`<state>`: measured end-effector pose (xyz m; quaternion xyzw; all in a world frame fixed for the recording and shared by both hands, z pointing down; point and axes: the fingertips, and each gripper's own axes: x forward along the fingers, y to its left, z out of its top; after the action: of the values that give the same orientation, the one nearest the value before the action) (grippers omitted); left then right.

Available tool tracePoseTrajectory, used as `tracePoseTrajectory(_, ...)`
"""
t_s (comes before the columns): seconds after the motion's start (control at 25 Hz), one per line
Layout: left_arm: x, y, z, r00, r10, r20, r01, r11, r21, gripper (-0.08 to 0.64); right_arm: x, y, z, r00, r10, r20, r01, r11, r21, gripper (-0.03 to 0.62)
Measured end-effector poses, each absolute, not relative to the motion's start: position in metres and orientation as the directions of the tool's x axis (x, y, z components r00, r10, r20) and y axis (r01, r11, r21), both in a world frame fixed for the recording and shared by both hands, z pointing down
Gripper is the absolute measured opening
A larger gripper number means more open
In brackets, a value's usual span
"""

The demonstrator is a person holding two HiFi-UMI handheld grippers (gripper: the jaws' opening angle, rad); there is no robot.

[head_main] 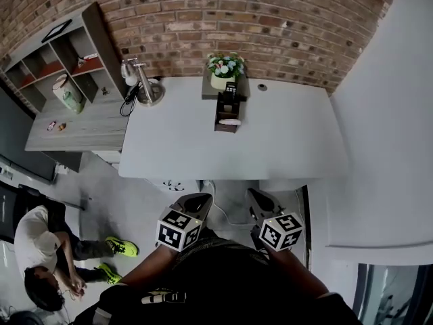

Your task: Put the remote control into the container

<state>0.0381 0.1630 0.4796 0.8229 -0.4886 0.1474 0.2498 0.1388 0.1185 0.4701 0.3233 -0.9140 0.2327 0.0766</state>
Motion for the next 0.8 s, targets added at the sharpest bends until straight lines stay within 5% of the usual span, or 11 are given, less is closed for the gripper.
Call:
tracePoseTrajectory(0.28,0.046,0.182,0.467,0.453,-0.779,0.433,-0.888,-0.351,0.298,0.005,0.138,0.146,0.457,-0.834,-0.507,0.218,-0.551,0.738,-0.389,0.008)
tracePoseTrajectory(0.8,0.049,0.211,0.478,0.381,-0.826,0.414,-0.905,-0.242,0.351,0.005,0.155,0.179,0.481,-0.829,-0.494,0.264,-0.56,0.713,-0.422,0.008)
